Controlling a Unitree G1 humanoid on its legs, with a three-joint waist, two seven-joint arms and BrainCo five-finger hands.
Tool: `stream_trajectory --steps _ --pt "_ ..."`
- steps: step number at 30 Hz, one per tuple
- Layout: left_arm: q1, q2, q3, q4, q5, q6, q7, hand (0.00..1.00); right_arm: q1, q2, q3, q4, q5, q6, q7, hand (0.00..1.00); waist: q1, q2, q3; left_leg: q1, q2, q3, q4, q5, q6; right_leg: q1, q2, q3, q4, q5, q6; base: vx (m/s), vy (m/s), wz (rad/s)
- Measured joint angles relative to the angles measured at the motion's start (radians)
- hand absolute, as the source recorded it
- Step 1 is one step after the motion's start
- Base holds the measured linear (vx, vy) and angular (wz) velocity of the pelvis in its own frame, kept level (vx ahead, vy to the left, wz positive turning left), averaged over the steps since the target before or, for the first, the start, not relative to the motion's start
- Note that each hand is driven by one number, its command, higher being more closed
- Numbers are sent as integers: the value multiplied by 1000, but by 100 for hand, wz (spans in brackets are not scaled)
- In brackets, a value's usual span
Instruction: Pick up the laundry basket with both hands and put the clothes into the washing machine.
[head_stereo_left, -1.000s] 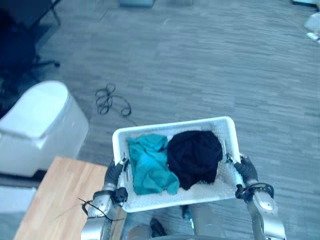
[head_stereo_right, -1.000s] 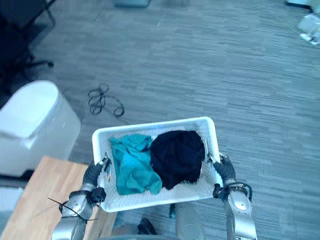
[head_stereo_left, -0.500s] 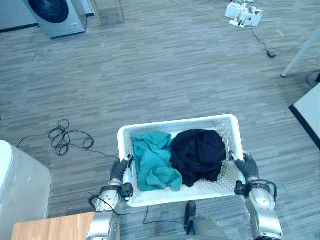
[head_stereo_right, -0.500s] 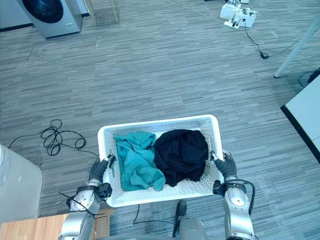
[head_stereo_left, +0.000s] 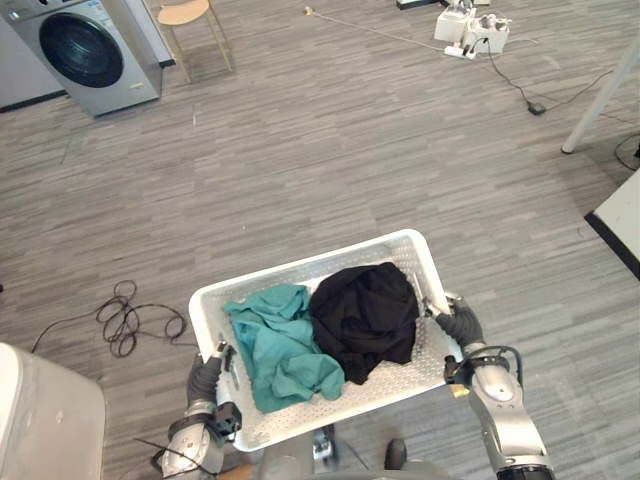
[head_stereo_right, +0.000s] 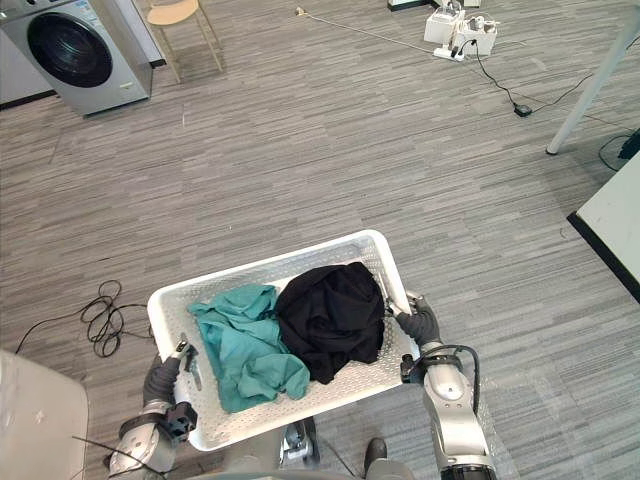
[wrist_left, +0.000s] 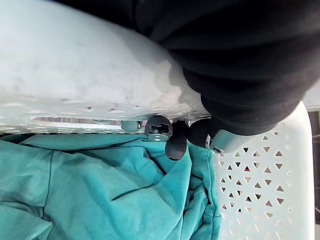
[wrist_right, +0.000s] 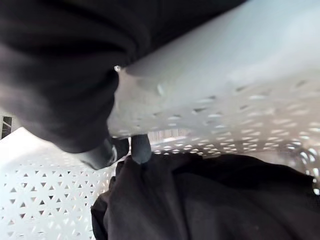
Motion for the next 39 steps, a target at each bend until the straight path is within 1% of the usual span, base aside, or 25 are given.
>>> stream_trajectory --steps 1,2,3,4,5,7,8,10,13,16,17,19,20,22,23,24,27,28,30,31,32,33,34,38,39 --pt "3 -6 0 -21 0 -7 9 100 0 2 0 -14 0 -4 -7 100 2 -20 -5 4 -9 33 -13 87 2 25 -32 3 16 -38 36 774 299 4" --pt "1 -4 -1 -33 1 -10 11 100 -4 6 0 -17 0 -8 -18 100 2 -44 -26 12 -34 66 14 155 70 51 -76 -4 22 -52 78 686 269 6" --pt "0 -8 -1 -36 1 -10 12 100 -2 8 -3 -17 0 -8 -21 100 -2 -54 -28 4 -40 78 58 126 145 52 -93 -6 41 -52 87 722 298 6" --pt "-6 -8 -1 -37 1 -10 14 100 -8 11 -7 -17 0 -8 -23 100 0 -71 -28 -8 -45 90 156 55 171 46 -125 -4 107 -42 107 714 328 1" --pt "-2 -7 -2 -37 1 -9 14 100 -5 11 -8 -17 -1 -8 -22 100 1 -75 -31 -3 -47 93 192 17 176 41 -140 -4 157 -33 124 715 343 -4" --pt "7 4 -6 -34 3 -7 14 100 20 37 -15 -11 -12 -10 -19 100 -10 -108 -27 120 -115 99 195 -116 183 -94 -245 11 614 73 194 670 319 16" --pt "6 18 -10 -28 8 -3 14 100 40 54 -23 -10 -17 -11 -18 100 -24 -121 -29 173 -146 90 184 -146 190 -173 -282 28 840 139 153 643 248 49" --pt "15 40 -10 -22 12 6 14 100 62 77 -19 -1 -20 -10 -15 100 -53 -105 -23 321 -170 58 123 -182 192 -311 -263 50 1121 98 102 714 152 33" --pt "23 55 -7 -23 11 5 20 100 88 90 -14 -17 -19 -12 1 100 -65 -63 -15 510 -168 14 -4 -186 180 -458 -177 15 1074 -2 33 606 92 14" --pt "4 57 -3 -32 11 5 29 100 103 87 -12 -73 -17 -12 4 100 -88 -48 -10 630 -164 -21 -16 -232 84 -571 -126 -5 704 -11 10 679 -15 44" --pt "3 57 3 -40 12 4 29 100 116 85 -9 -96 -3 -11 11 100 -86 -59 -31 659 -151 -24 -13 -258 40 -564 -74 23 421 71 15 704 -99 44" --pt "-8 40 3 -28 25 3 32 100 128 71 -1 -110 5 -15 15 100 -112 -33 -43 693 -115 -88 61 -280 6 -540 -16 77 405 225 -11 900 -99 69" --pt "-13 16 10 -28 43 5 35 100 127 55 5 -124 5 -6 13 100 -100 -7 -44 662 -72 -97 219 -253 1 -521 -11 61 481 156 -30 766 -52 42" --pt "-25 -12 14 -28 43 6 51 100 125 33 11 -165 6 -1 -2 100 -88 14 -33 534 -3 -83 586 3 35 -460 -14 43 569 62 -61 578 -41 3" --pt "-12 -21 12 -33 43 5 53 100 137 25 15 -188 6 -1 -6 100 -74 10 -30 476 45 -80 742 225 50 -392 -17 45 554 14 -65 725 -52 12" --pt "-13 -21 0 -42 42 -1 54 100 155 22 7 -213 6 -7 -20 100 -75 22 -35 362 123 -89 982 177 107 -304 -13 18 514 -29 -52 705 -29 12" --pt "-36 -8 -8 -44 42 -14 54 100 150 35 0 -237 7 -7 -38 100 -35 16 -37 134 180 -55 1110 1 117 -115 -44 -11 372 -50 -24 803 81 -8" --pt "-39 1 -13 -46 42 -25 54 100 159 43 -2 -246 13 -8 -39 100 -37 -2 -42 95 160 -43 1037 -32 106 -81 -68 -27 339 -61 -1 644 143 37" --pt "-75 19 -44 -50 42 -35 54 100 179 45 -38 -268 39 -30 -42 100 -38 -34 -39 11 88 36 518 -95 99 1 -150 -71 325 -116 79 627 229 67" --pt "-81 16 -50 -50 44 -34 54 100 178 42 -45 -268 40 -31 -42 100 -36 -36 -38 -3 74 43 405 -85 104 23 -166 -75 333 -139 94 644 331 28" --pt "-78 14 -53 -48 45 -31 54 100 176 44 -49 -262 39 -30 -41 100 -27 -42 -37 -11 56 52 290 46 118 71 -202 -68 348 -177 126 696 337 25" --pt "-73 22 -47 -44 52 -19 62 100 171 48 -45 -219 40 -29 -42 100 -34 -95 -48 30 -22 75 302 1 138 96 -252 -37 362 -174 124 712 324 42" --pt "-75 19 -46 -45 59 -14 65 100 164 51 -48 -210 40 -29 -42 100 -48 -99 -50 21 -43 61 327 -24 154 98 -255 -23 375 -145 87 732 320 77" --pt "-90 19 -38 -52 74 7 72 100 81 70 -70 -103 38 -31 -18 100 -51 -126 -38 98 -134 43 412 -210 208 -23 -329 81 826 143 154 690 325 57" --pt "-81 18 -31 -53 82 11 75 100 72 77 -64 -75 37 -31 -17 100 -48 -126 -31 171 -168 44 393 -248 221 -99 -380 61 1082 164 98 428 130 21"
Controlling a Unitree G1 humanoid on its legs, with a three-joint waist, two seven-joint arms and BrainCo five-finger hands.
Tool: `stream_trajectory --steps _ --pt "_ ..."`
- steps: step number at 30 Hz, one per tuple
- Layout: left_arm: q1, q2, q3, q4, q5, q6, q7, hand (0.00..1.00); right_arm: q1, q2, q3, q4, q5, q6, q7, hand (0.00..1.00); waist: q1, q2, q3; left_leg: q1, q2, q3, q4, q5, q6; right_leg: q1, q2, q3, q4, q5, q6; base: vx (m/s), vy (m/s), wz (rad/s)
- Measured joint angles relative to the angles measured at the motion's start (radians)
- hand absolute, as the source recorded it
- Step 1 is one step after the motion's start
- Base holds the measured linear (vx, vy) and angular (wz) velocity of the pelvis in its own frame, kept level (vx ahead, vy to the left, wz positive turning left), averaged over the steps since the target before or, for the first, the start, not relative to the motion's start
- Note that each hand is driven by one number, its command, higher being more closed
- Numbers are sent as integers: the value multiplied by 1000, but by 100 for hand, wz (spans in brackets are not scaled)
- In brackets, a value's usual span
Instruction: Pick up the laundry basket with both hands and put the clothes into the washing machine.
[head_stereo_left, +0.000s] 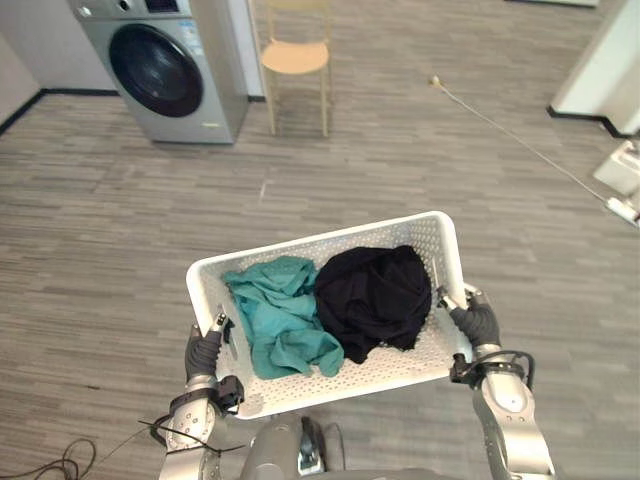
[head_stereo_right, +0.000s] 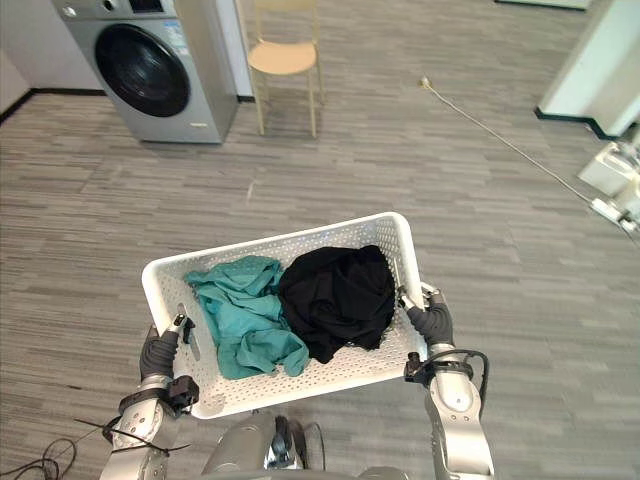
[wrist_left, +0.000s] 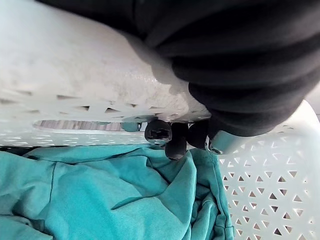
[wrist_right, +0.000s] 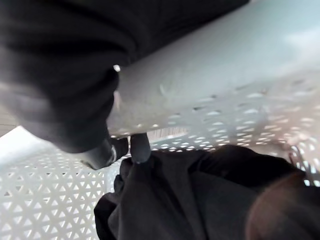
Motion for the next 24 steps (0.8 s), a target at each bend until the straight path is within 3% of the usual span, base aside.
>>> stream_trajectory --steps 1,2,3,5,7,8,9,10,11,12,13,14,15,16,17,18,20,21,22,23,24 --pt "9 0 4 -2 3 2 0 100 2 4 4 11 0 0 0 100 1 4 1 40 -13 1 -19 -14 5 -34 -11 -18 93 -18 -31 628 153 0" --pt "32 0 10 -10 14 4 1 100 7 16 8 26 -1 0 9 100 4 24 6 127 -26 -1 -78 -33 15 -94 8 -36 181 -61 -88 420 94 -14" --pt "38 0 9 -15 24 5 1 100 13 24 8 25 -1 -1 13 100 3 36 5 170 -34 -7 -119 -34 13 -131 33 -52 184 -82 -106 514 106 -15" --pt "47 11 -3 -45 47 6 1 100 60 50 -6 -3 1 -14 15 100 -19 76 2 288 -35 -36 -258 -13 -18 -279 160 -111 53 -198 -102 557 72 15" --pt "42 20 -31 -65 47 6 0 100 85 51 -34 -46 4 -14 15 100 -48 84 5 381 -41 -64 -347 -10 -52 -401 213 -163 -161 -241 -110 531 30 35" --pt "36 22 -42 -66 47 6 0 100 89 50 -43 -57 4 -14 15 100 -55 86 6 412 -40 -70 -374 -10 -68 -420 223 -186 -268 -236 -110 699 4 40" --pt "21 27 -53 -66 46 5 -1 100 90 49 -48 -71 5 -14 12 100 -66 83 4 463 -38 -78 -427 -10 -98 -440 248 -214 -547 -178 -104 608 -13 40" --pt "5 27 -61 -63 47 3 0 100 91 45 -54 -77 13 -16 7 100 -76 80 -1 509 -33 -87 -462 -16 -119 -442 291 -198 -710 -10 -127 632 -24 42" --pt "1 27 -68 -63 47 3 0 100 93 41 -55 -77 16 -17 1 100 -83 86 -6 525 -22 -102 -461 -21 -130 -429 314 -181 -723 60 -147 713 -87 23" --pt "-9 17 -77 -55 48 4 0 100 83 23 -62 -76 22 -13 -6 100 -85 117 -12 533 21 -116 -405 -27 -142 -420 346 -160 -679 54 -203 743 -88 4" --pt "-16 17 -77 -54 49 4 0 100 80 20 -63 -77 22 -11 -8 100 -80 116 -8 518 32 -110 -322 -18 -158 -415 342 -159 -643 17 -216 876 -114 -2" --pt "-38 6 -83 -40 50 7 1 100 81 8 -68 -87 23 -9 -15 100 -77 118 17 454 77 -78 -49 61 -185 -372 323 -164 -561 -48 -237 691 -90 5" --pt "-29 -12 -85 -37 50 13 -1 100 98 -6 -65 -109 23 -6 -28 100 -77 137 30 367 169 -27 231 307 -155 -279 336 -174 -553 -108 -243 671 -96 2" --pt "-14 -14 -86 -39 50 12 -1 100 118 -10 -59 -127 23 -6 -30 100 -67 133 27 324 223 -8 335 492 -127 -228 349 -173 -579 -146 -232 694 -72 -13" --pt "-3 -12 -90 -49 47 1 -2 100 147 -10 -56 -174 23 -8 -36 100 -57 162 16 220 328 -24 567 568 -100 -156 378 -175 -615 -191 -202 666 -1 -47" --pt "-5 -9 -90 -55 47 -12 -2 100 147 -6 -54 -172 23 -13 -48 100 -36 167 16 115 387 -43 741 486 -62 -102 388 -154 -629 -222 -195 664 29 -50" --pt "-6 -2 -97 -54 47 -12 -3 100 137 -2 -55 -164 24 -12 -57 100 -31 164 16 0 406 -55 796 417 -42 -17 382 -132 -692 -233 -183 662 87 -37" --pt "-2 0 -101 -55 47 -12 -5 100 146 1 -54 -165 26 -11 -65 100 -23 152 12 -59 403 -50 739 365 -53 37 362 -123 -750 -232 -180 793 170 -34" --pt "-4 5 -101 -55 47 -13 -10 100 148 2 -54 -165 40 -11 -66 100 -9 134 23 -99 396 -6 593 299 -72 110 335 -105 -821 -236 -150 751 231 -29" --pt "-5 9 -100 -56 46 -13 -14 100 147 1 -54 -165 43 -11 -66 100 -8 124 29 -110 385 9 510 275 -86 141 320 -102 -846 -243 -128 707 274 -19" --pt "-4 10 -99 -56 46 -13 -24 100 146 -1 -54 -162 45 -10 -62 100 -4 106 31 -112 348 38 280 253 -118 186 284 -101 -870 -262 -93 570 259 -5"
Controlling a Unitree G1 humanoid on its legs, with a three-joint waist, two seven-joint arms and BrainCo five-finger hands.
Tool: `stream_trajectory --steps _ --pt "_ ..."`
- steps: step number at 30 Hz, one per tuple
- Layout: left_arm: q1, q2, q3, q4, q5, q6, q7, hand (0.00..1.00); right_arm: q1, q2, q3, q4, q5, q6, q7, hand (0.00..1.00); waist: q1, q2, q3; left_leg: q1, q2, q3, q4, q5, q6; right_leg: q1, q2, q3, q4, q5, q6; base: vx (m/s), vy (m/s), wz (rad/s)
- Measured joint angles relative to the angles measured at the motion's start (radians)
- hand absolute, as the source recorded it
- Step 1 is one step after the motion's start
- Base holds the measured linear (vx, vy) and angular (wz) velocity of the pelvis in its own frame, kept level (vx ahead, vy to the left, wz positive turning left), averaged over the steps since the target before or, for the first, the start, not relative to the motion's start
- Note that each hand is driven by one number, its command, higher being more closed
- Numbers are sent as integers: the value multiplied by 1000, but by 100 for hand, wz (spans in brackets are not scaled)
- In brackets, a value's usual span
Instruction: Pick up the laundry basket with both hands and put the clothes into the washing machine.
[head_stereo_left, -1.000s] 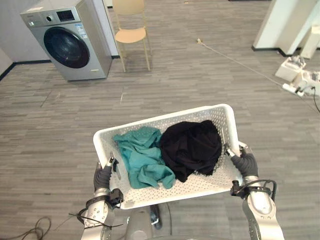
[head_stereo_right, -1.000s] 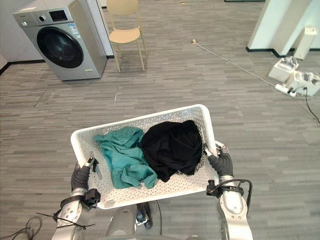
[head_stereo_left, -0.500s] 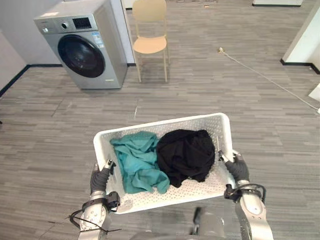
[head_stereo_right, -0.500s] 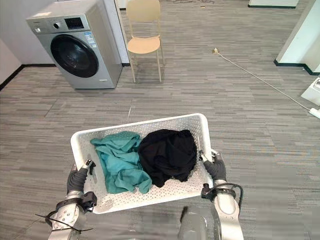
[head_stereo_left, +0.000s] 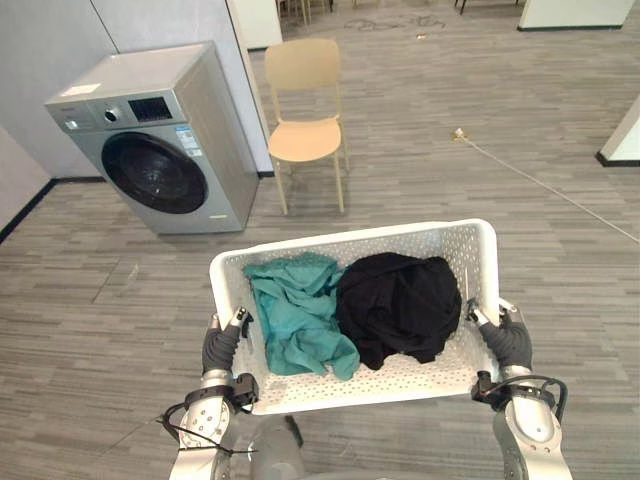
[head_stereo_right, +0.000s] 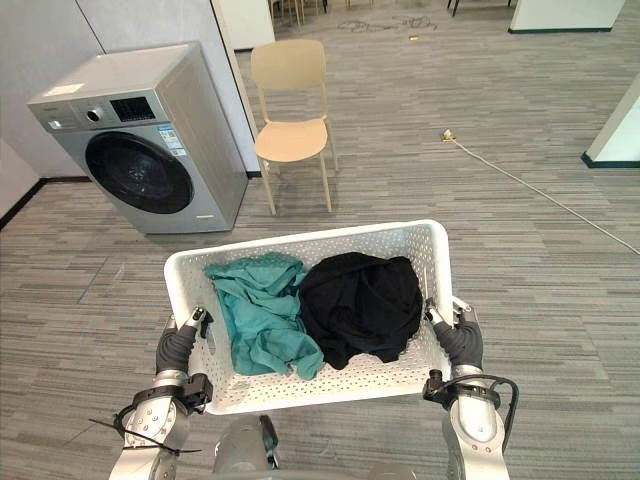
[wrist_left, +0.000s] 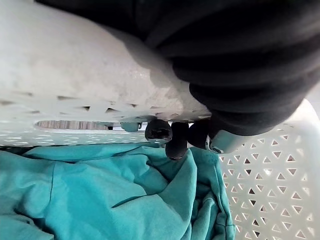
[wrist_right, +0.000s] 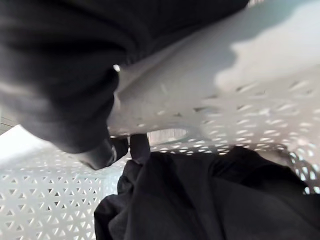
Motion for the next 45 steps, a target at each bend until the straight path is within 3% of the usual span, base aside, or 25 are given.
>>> stream_trajectory --steps 3,4,8,9,11,12,13,15,17,19,20,21,24,26,28,30,31,34,37,38,39,40,42,44,45 --pt "5 -4 9 13 0 0 -4 100 -19 -17 -3 58 23 -6 28 100 1 -25 -25 41 -132 -21 -473 52 -60 84 -64 26 -39 -77 91 554 289 -1" --pt "1 -6 19 23 4 15 -2 100 -36 -10 4 95 23 1 34 100 -11 -53 -41 38 -163 -7 -439 16 -30 89 -86 79 -50 -39 60 810 378 7" --pt "35 -5 20 22 8 28 -5 100 -65 -1 -6 174 1 -1 54 100 3 -70 -37 33 -159 -28 -144 -106 -10 40 -115 220 259 155 151 588 321 -4" --pt "54 -4 13 21 12 25 -6 100 -57 -1 -8 190 -4 -9 60 100 5 -73 -63 111 -214 -53 -284 -179 -14 -51 -145 257 460 269 236 558 332 -14" --pt "33 18 29 27 19 33 -3 100 -71 35 -3 222 -12 -10 62 100 -21 -136 -63 214 -287 -40 -355 -236 9 -238 -214 253 852 294 193 608 191 12" --pt "25 25 22 34 28 45 -4 100 -66 43 -11 229 -12 -5 62 100 -39 -124 -52 287 -303 -55 -405 -241 9 -322 -226 170 988 233 88 548 12 26" --pt "26 25 15 35 30 47 -4 100 -59 42 -16 227 -12 -4 61 100 -45 -110 -42 337 -303 -63 -447 -241 8 -348 -215 128 1006 198 45 690 28 15" --pt "25 26 -15 36 31 47 -5 100 -17 44 -34 194 -6 -5 60 100 -67 -40 -26 509 -281 -78 -610 -227 -15 -465 -149 8 921 87 -8 594 18 9" --pt "15 27 -21 34 31 46 -5 100 0 44 -43 155 -3 -4 60 100 -87 -36 -20 589 -278 -70 -655 -226 -16 -556 -139 -43 756 47 -28 619 -72 14" --pt "4 28 -29 34 30 44 -6 100 3 44 -54 144 -3 -4 59 100 -93 -37 -21 656 -258 -55 -674 -227 -16 -618 -120 -79 500 68 -37 629 -180 20" --pt "1 31 -32 33 30 42 -7 100 6 43 -62 143 -2 -5 57 100 -99 -47 -26 706 -253 -57 -703 -229 -21 -628 -94 -80 297 162 -40 806 -249 26" --pt "-5 15 -46 55 30 42 -7 100 8 21 -60 144 -1 -1 50 100 -107 -17 -25 758 -213 -69 -723 -228 -59 -605 -43 -76 289 260 -79 821 -237 5" --pt "-37 -5 -45 62 31 40 -1 100 3 5 -59 89 -2 13 32 100 -94 0 -31 713 -148 -105 -488 -49 -99 -574 -18 -61 444 98 -105 722 -257 -7" --pt "-40 -6 -44 62 31 35 -4 100 23 12 -59 54 0 14 25 100 -90 21 -23 574 -40 -144 -145 154 -91 -465 19 -94 397 27 -102 514 -188 5" --pt "-35 -14 -46 59 27 13 -5 100 26 7 -61 26 0 14 12 100 -55 33 -11 327 80 -182 396 145 -45 -325 85 -107 346 -28 -125 599 -144 -38" --pt "-26 -11 -50 60 22 6 -11 100 30 8 -63 26 -1 14 12 100 -46 18 -6 212 83 -164 486 102 15 -236 88 -108 285 -45 -110 445 -46 -14" --pt "-20 -12 -55 59 21 0 -18 100 31 7 -68 26 -2 14 11 100 -40 14 -7 136 78 -135 458 68 51 -174 84 -109 229 -48 -98 614 1 12" --pt "-20 -13 -66 59 21 -1 -22 100 35 4 -79 25 -2 16 6 100 -23 9 -10 39 47 -29 111 -20 24 -65 58 -135 126 -54 -59 549 92 21" --pt "-19 -26 -75 62 21 5 -22 100 39 -8 -99 30 -1 13 6 100 -6 2 -14 41 -100 -7 -371 2 -5 -2 -3 -133 130 -87 -1 535 171 18" --pt "-15 -23 -76 66 21 6 -22 100 42 -11 -98 40 -1 12 8 100 -4 8 -26 64 -160 -38 -490 89 -9 19 -15 -109 134 -104 31 540 172 23" --pt "-14 -11 -70 82 21 10 -22 100 38 3 -92 73 -3 15 13 100 -11 -40 -54 76 -210 -30 -472 47 6 28 -62 -55 148 -91 65 553 165 35" --pt "-17 -12 -72 83 23 11 -23 100 36 10 -95 81 -3 14 15 100 -19 -45 -58 72 -221 -35 -448 17 13 25 -72 -36 175 -74 85 671 222 47" --pt "-18 -8 -69 86 23 11 -25 100 2 14 -98 119 -12 14 19 100 -32 -77 -46 106 -261 -29 -383 -86 28 -55 -139 39 439 11 116 567 233 26" --pt "-18 16 -66 92 26 30 -24 100 -15 25 -96 182 -24 14 27 100 -38 -93 -47 187 -288 -19 -398 -146 42 -192 -202 90 741 233 96 563 153 4" --pt "-18 21 -62 92 35 39 -24 100 -25 45 -93 203 -33 15 35 100 -43 -83 -44 241 -288 -25 -438 -150 46 -268 -214 86 845 189 49 580 103 -2"
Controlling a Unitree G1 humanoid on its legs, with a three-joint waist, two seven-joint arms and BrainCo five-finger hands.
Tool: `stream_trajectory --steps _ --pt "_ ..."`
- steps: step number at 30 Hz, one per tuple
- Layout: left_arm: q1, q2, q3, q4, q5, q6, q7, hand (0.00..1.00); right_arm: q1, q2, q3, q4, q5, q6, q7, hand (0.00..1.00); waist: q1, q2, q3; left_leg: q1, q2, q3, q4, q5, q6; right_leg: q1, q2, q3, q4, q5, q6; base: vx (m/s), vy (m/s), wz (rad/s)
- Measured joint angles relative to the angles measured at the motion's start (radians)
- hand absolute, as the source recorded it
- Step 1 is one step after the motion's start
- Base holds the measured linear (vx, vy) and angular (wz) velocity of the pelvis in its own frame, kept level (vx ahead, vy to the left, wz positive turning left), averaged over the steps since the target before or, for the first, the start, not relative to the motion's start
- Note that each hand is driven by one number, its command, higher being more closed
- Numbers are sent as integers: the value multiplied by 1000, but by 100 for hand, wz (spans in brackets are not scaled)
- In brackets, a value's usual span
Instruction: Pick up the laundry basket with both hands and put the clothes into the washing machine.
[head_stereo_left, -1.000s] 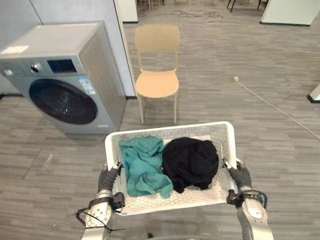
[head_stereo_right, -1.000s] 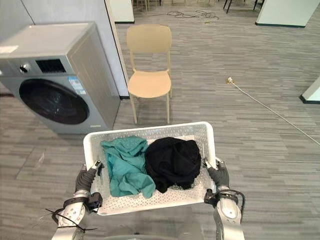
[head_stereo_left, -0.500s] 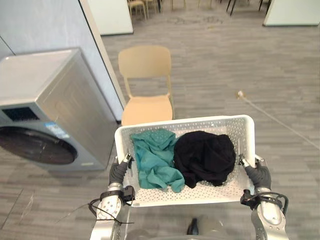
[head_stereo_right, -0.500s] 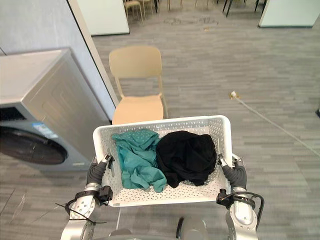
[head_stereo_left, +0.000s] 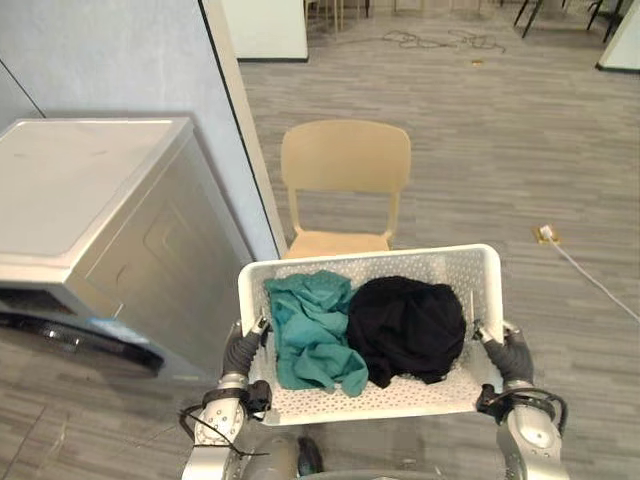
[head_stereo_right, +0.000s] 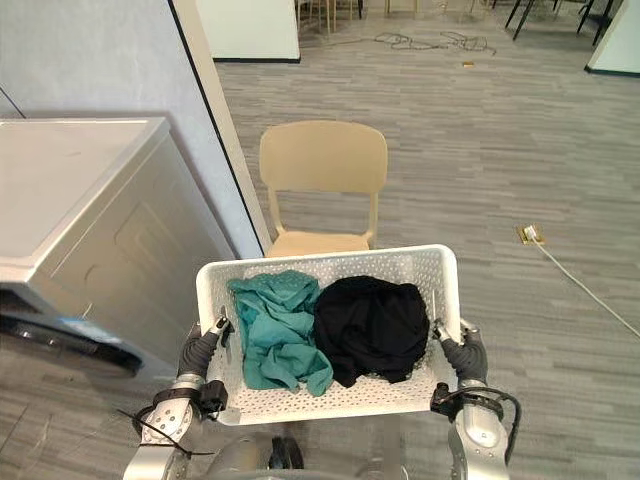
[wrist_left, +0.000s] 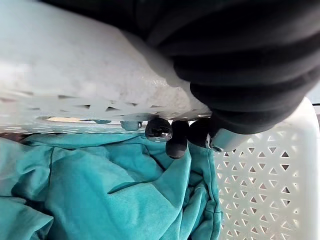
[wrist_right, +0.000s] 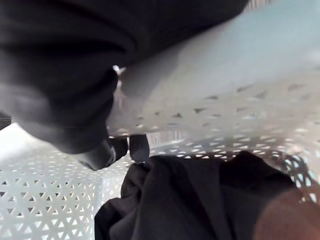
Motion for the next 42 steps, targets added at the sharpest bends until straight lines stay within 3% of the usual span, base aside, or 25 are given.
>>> stream_trajectory --steps 2,3,6,7,8,9,10,11,13,15,16,19,22,23,24,27,32,36,42 --pt "1 10 13 0 3 4 0 100 7 13 5 2 0 -1 6 100 -5 28 4 89 5 -14 -87 5 -9 -72 6 -52 -10 -78 -19 422 10 5" --pt "0 11 19 0 2 4 0 100 5 12 6 2 0 -2 7 100 -9 41 3 127 11 -20 -120 6 -9 -109 6 -82 -91 -113 -26 399 -22 10" --pt "-15 11 18 2 2 3 -1 100 -3 7 2 3 -1 -3 6 100 -20 48 -3 150 23 -36 -127 5 -11 -174 18 -101 -357 -129 -32 348 -111 27" --pt "-20 13 17 8 3 3 -2 100 0 8 1 4 -1 -4 7 100 -20 46 -5 165 34 -40 -123 2 -61 -173 54 -98 -544 -95 -12 376 -205 25" --pt "-17 22 17 9 3 3 -3 100 8 12 5 5 -1 -3 9 100 -16 26 -16 173 30 -43 -113 -14 -97 -163 76 -88 -695 16 -20 480 -253 35" --pt "-26 -3 15 46 3 6 -4 100 6 -10 1 34 -1 -3 10 100 -19 70 -20 181 64 -70 -88 -34 -128 -128 116 -105 -710 46 16 484 -197 9" --pt "-20 -29 14 54 7 12 -9 100 -11 -38 2 65 -1 5 12 100 -13 88 -26 164 100 -71 -22 -11 -159 -87 137 -110 -757 52 4 402 -117 0" --pt "-15 -25 15 56 8 12 -17 100 -15 -45 3 71 -1 5 16 100 -3 78 -20 143 113 -72 1 -13 -175 -68 139 -109 -781 52 3 317 -77 -23" --pt "-6 -38 12 55 8 7 -25 100 -18 -48 -3 76 -3 0 26 100 5 75 -23 132 108 -74 -91 -26 -177 -26 141 -109 -831 53 3 208 -63 -9" --pt "-1 -47 15 56 8 7 -25 100 -36 -57 -7 106 -8 -2 33 100 11 95 -29 122 104 -89 -244 67 -167 -18 160 -109 -836 50 7 218 22 -23" --pt "12 -40 31 58 8 8 -25 100 -35 -51 4 120 -8 5 47 100 13 85 -40 135 100 -92 -239 73 -171 -13 158 -102 -844 49 10 197 31 -18" --pt "17 -13 52 57 10 8 -28 100 -11 -14 14 123 -9 2 64 100 8 53 -32 101 92 -92 -194 73 -171 -13 150 -111 -863 57 18 133 48 6" --pt "-2 2 62 56 16 8 -35 100 -43 1 28 143 -9 3 63 100 12 14 32 -63 109 -104 61 50 -163 5 114 -118 -892 74 14 68 115 19" --pt "-9 -6 55 48 16 9 -36 100 -62 -18 25 149 -9 3 60 100 12 55 48 -65 131 -100 -99 104 -154 -9 127 -133 -877 76 19 3 169 -5" --pt "-30 -6 58 45 17 8 -29 100 -91 -28 30 163 -9 5 49 100 14 44 62 -84 125 -88 -106 89 -147 -56 117 -126 -833 55 45 -14 103 -4" --pt "-99 23 70 45 35 9 -15 100 -137 -14 44 162 -6 5 30 100 20 27 93 -152 116 -88 -87 92 -142 -130 101 -123 -799 54 46 -28 59 3" --pt "-235 50 62 95 48 8 -11 100 -219 -25 33 193 0 10 -3 100 37 25 125 -207 133 -87 -63 92 -143 -174 108 -121 -801 51 46 -48 -14 -5" --pt "-447 79 25 287 57 9 1 100 -317 -62 8 260 0 24 -32 100 36 19 184 -240 150 -84 -49 92 -143 -204 127 -109 -805 51 45 -82 -24 -8" --pt "-568 86 -49 464 67 17 11 100 -325 -73 -9 324 -14 50 -72 100 35 18 220 -255 159 -68 -41 92 -143 -229 140 -87 -805 52 44 -43 -15 -9"
